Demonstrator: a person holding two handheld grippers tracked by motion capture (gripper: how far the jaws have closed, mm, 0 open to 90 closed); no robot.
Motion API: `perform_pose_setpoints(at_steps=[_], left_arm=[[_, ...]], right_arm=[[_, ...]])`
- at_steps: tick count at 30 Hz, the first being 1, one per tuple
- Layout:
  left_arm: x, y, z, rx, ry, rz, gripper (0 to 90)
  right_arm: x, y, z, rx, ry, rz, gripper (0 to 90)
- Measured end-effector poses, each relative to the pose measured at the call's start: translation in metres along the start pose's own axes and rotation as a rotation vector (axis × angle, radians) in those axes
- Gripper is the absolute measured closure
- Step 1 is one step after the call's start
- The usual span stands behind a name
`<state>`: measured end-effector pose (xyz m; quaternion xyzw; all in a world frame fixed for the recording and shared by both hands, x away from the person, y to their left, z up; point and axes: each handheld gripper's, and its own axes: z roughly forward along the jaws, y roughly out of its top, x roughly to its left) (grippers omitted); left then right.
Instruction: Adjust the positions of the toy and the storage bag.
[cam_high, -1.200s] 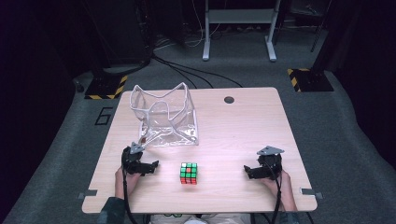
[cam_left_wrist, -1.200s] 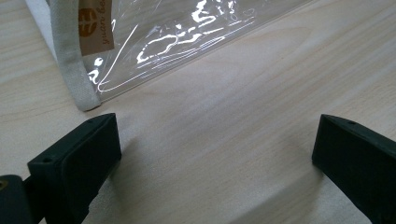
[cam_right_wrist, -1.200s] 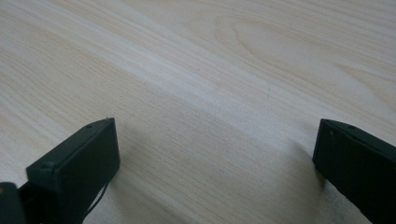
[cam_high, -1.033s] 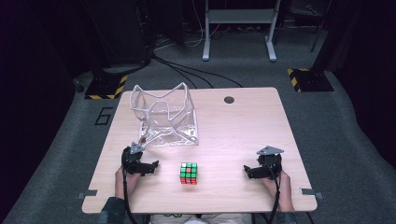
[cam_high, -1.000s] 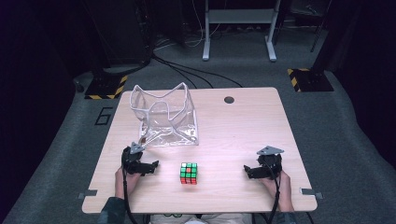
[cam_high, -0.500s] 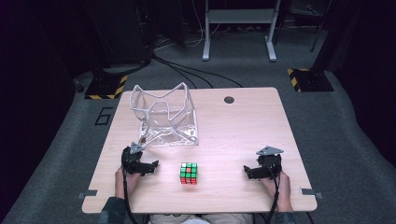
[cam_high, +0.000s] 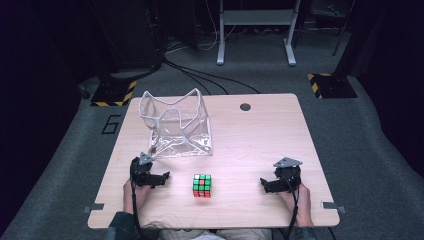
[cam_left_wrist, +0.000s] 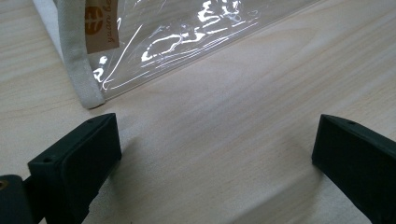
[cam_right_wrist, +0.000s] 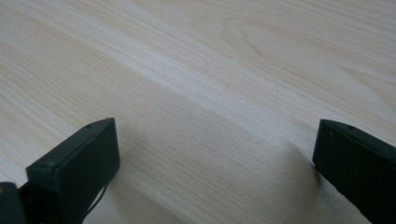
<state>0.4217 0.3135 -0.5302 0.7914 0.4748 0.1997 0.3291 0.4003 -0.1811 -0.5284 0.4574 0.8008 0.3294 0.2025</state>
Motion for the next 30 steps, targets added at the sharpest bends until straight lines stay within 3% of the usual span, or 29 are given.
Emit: perform_pose_setpoints(at_steps=[7, 16, 20, 30], left_arm=[[0.001, 0.0, 0.0, 0.006, -0.003, 0.012, 0.9], [0.001, 0.0, 0.0, 0.005, -0.003, 0.008, 0.9], [0.001, 0.0, 0.0, 0.005, -0.003, 0.009, 0.9], [0.0, 0.0, 0.0, 0.006, -0.001, 0.007, 0.9]], right_arm=[[0.002, 0.0, -0.001, -0.004, 0.002, -0.035, 0.2], [0.004, 0.001, -0.002, -0.014, -0.005, -0.042, 0.0], [0.006, 0.002, -0.004, -0.033, 0.036, -0.027, 0.0], [0.021, 0.009, -0.004, -0.042, 0.075, -0.057, 0.0]])
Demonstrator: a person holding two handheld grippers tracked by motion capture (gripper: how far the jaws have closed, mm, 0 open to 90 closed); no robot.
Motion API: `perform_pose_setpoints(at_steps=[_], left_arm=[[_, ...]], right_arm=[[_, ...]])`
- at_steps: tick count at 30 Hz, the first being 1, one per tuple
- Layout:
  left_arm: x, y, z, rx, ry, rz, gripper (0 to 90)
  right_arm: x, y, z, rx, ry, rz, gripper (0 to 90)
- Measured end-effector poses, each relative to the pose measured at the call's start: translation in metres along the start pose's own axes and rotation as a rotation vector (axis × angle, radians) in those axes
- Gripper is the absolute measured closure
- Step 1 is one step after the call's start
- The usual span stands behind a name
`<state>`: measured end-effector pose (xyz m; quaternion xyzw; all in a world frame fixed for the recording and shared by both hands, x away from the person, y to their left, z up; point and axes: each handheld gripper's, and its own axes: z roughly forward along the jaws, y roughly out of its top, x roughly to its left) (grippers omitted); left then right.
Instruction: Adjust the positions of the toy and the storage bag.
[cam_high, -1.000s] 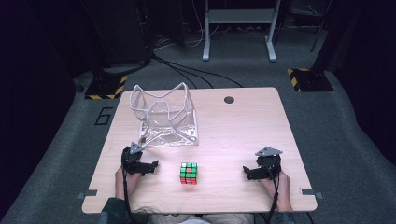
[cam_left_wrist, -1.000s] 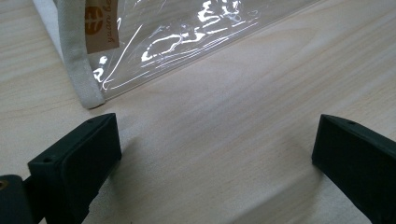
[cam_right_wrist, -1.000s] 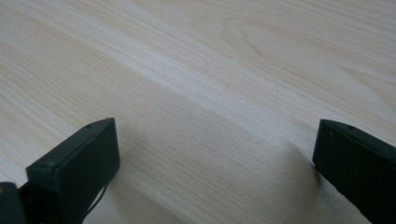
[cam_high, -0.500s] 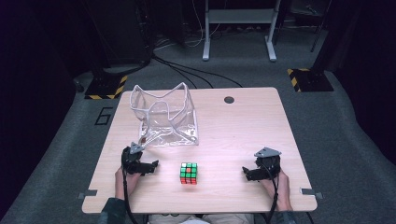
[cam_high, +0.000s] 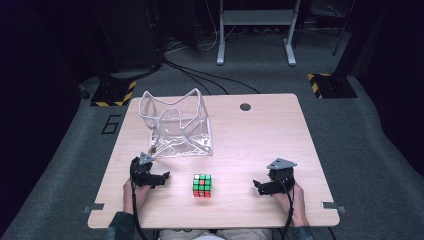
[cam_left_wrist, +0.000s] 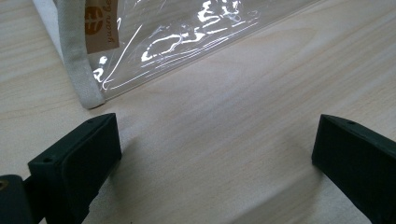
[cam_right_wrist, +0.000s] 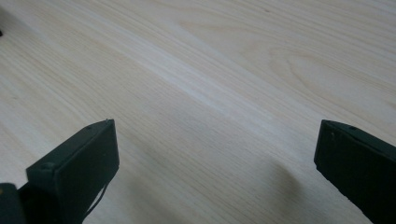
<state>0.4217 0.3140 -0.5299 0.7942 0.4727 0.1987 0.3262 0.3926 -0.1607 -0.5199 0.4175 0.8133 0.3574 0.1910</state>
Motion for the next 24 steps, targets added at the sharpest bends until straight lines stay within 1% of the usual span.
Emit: perform_pose_setpoints(at_steps=[1, 9, 12, 16, 17, 18, 21, 22, 24], left_arm=[[0.0, 0.0, 0.0, -0.003, -0.001, -0.001, 1.0], [0.0, 0.0, 0.0, 0.0, -0.002, 0.0, 0.9], [0.0, 0.0, 0.0, 0.0, -0.001, 0.0, 1.0], [0.0, 0.0, 0.0, 0.0, 0.0, -0.002, 0.9], [0.0, 0.0, 0.0, 0.0, 0.0, -0.002, 1.0], [0.0, 0.0, 0.0, 0.0, 0.0, 0.002, 1.0], [0.0, 0.0, 0.0, 0.0, 0.0, 0.001, 0.9], [0.0, 0.0, 0.0, 0.0, 0.0, 0.001, 0.9], [0.0, 0.0, 0.0, 0.0, 0.0, 0.0, 1.0]], right_arm=[[0.005, 0.003, -0.001, -0.007, 0.009, -0.004, 0.0], [0.022, 0.013, -0.005, -0.033, 0.061, -0.033, 0.0], [0.029, 0.017, -0.004, -0.04, 0.09, -0.046, 0.0], [0.04, 0.022, -0.002, -0.04, 0.127, -0.078, 0.0], [0.04, 0.022, -0.002, -0.04, 0.127, -0.078, 0.0], [0.047, 0.026, -0.001, -0.035, 0.155, -0.097, 0.0], [0.056, 0.03, 0.002, -0.032, 0.182, -0.119, 0.1], [0.056, 0.03, 0.002, -0.032, 0.182, -0.119, 0.1], [0.063, 0.033, 0.004, -0.033, 0.201, -0.138, 0.2]])
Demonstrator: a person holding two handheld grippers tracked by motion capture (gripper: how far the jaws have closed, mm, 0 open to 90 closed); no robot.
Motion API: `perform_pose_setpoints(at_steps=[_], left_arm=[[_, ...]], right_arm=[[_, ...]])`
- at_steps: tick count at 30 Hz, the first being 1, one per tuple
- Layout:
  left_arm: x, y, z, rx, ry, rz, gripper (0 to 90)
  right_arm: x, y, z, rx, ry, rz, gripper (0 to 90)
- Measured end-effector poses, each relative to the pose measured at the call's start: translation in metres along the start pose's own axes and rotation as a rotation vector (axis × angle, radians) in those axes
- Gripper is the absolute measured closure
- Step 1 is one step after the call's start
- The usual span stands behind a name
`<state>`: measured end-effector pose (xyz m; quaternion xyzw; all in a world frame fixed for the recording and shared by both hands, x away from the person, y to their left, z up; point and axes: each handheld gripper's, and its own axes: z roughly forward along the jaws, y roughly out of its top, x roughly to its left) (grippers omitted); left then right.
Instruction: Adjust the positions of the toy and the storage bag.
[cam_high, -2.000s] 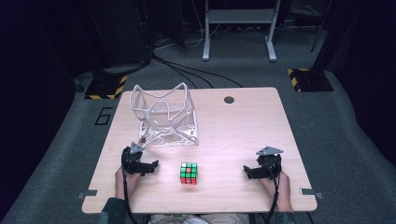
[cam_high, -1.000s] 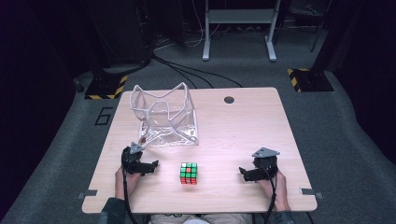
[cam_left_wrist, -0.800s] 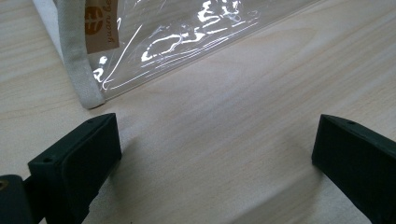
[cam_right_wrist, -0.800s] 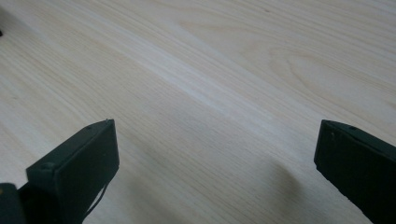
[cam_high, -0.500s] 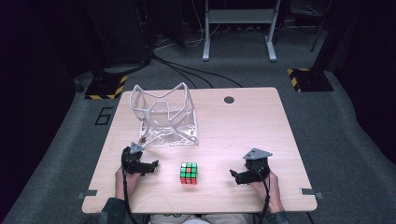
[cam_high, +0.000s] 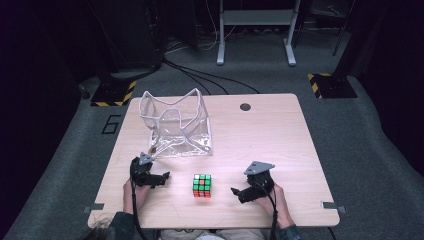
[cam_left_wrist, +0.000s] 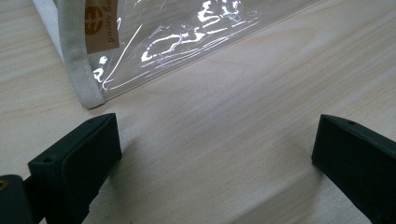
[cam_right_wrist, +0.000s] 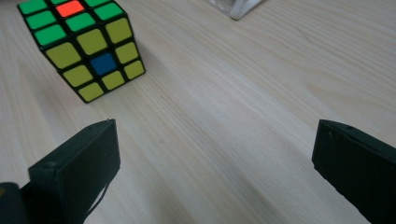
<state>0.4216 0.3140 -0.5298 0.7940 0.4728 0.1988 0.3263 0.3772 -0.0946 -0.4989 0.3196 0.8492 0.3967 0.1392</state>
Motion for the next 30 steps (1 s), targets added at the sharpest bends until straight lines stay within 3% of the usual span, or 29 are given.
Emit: perform_pose_setpoints(at_steps=[9, 21, 30], left_arm=[[0.0, 0.0, 0.0, -0.001, 0.001, -0.002, 1.0], [0.0, 0.0, 0.0, 0.0, 0.0, 0.0, 1.0], [0.0, 0.0, 0.0, -0.002, -0.001, 0.0, 1.0]], right_arm=[[0.017, 0.013, 0.014, 0.001, 0.098, -0.055, 0.5], [0.031, 0.027, 0.029, 0.018, 0.145, -0.108, 1.9], [0.045, 0.041, 0.044, 0.034, 0.187, -0.177, 2.5]])
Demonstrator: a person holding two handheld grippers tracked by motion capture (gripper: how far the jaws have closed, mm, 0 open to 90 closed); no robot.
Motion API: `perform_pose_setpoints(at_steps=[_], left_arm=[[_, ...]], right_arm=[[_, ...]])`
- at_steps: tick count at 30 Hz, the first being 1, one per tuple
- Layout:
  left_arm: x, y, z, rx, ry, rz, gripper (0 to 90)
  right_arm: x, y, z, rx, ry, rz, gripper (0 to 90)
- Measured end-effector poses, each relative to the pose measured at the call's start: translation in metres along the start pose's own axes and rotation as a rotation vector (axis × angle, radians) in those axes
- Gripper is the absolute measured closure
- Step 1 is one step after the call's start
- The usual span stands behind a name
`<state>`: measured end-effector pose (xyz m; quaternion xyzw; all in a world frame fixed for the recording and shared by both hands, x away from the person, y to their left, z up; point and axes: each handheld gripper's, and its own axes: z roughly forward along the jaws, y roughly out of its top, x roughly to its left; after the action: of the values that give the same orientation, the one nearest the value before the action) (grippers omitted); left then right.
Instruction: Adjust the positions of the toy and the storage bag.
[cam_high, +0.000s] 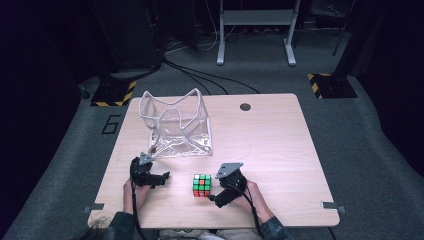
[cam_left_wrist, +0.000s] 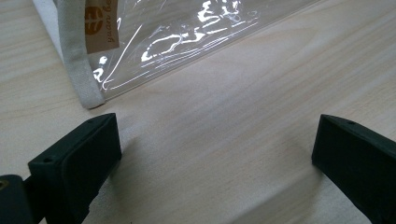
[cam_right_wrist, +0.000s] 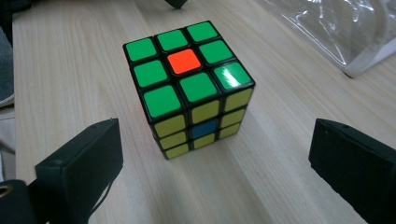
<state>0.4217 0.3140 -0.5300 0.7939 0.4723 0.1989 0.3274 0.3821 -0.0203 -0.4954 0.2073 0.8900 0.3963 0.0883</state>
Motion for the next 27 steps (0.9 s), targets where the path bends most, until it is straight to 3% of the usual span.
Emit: perform_pose_setpoints(at_steps=[5, 14, 24, 27], left_arm=[[0.0, 0.0, 0.0, 0.002, 0.001, -0.001, 1.0], [0.0, 0.0, 0.0, 0.003, 0.0, 0.003, 1.0], [0.0, 0.0, 0.0, 0.002, 0.001, 0.0, 1.1], [0.0, 0.0, 0.0, 0.001, 0.001, 0.0, 1.1]], right_arm=[[0.003, 0.005, 0.008, 0.013, 0.021, -0.02, 2.5], [0.006, 0.009, 0.022, 0.028, 0.039, 0.002, 1.8], [0.006, 0.011, 0.031, 0.024, 0.046, -0.02, 15.5], [0.007, 0.01, 0.031, 0.024, 0.036, -0.004, 21.9]])
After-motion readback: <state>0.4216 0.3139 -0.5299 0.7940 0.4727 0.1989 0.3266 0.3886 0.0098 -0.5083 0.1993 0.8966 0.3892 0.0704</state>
